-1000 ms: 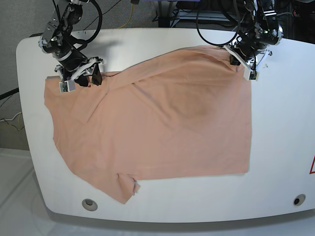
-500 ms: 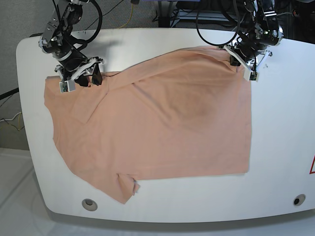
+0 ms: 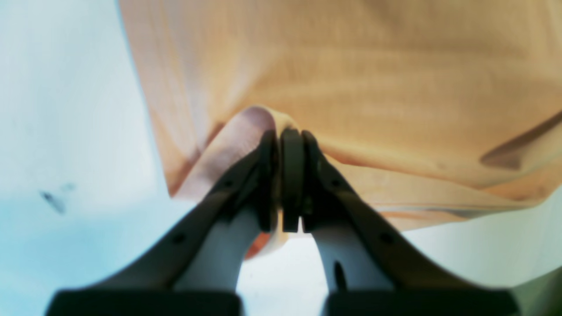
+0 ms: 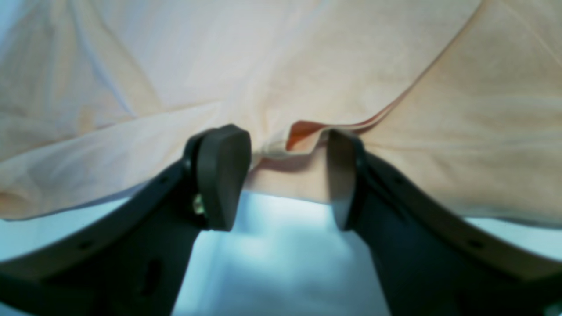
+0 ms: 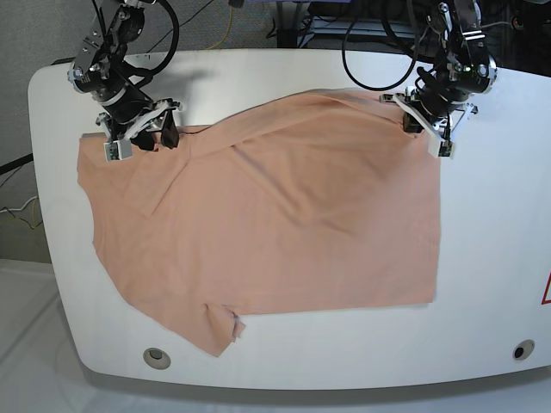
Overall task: Fold the T-shirt properly
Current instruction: 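Pull the held shoulder edge with the left gripper away from the right gripper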
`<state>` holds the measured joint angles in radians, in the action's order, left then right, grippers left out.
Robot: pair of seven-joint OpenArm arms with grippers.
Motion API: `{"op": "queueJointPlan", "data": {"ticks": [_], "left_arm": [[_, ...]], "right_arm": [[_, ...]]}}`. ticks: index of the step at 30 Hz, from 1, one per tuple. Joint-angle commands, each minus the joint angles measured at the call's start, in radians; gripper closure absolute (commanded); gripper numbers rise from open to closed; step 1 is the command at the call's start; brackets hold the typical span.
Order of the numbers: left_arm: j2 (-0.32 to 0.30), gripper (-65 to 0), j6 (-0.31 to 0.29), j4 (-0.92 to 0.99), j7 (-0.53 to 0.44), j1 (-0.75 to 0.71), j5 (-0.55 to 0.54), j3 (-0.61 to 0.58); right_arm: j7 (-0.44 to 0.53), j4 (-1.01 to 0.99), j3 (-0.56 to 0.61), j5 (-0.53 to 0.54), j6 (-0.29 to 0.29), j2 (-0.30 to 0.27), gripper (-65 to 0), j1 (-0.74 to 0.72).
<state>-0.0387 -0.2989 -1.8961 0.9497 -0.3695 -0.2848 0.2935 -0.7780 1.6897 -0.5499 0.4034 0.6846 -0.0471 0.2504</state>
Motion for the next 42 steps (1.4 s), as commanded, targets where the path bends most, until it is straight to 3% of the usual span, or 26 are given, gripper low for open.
{"op": "queueJointPlan", "data": {"ticks": [1,42], "left_arm": [[-0.003,-1.2,-0.003,-0.016,-0.016,0.016,-0.008,0.002],[-0.011,-1.2,-0.001,-0.013,-0.018,0.182,0.0,0.115]], "right_arm": [[0.027,0.017,-0.003,0.021,0.008,-0.009,-30.4,-0.006],[0.027,0.029,-0.006,0.022,0.008,0.011,-30.4,-0.016]]}}
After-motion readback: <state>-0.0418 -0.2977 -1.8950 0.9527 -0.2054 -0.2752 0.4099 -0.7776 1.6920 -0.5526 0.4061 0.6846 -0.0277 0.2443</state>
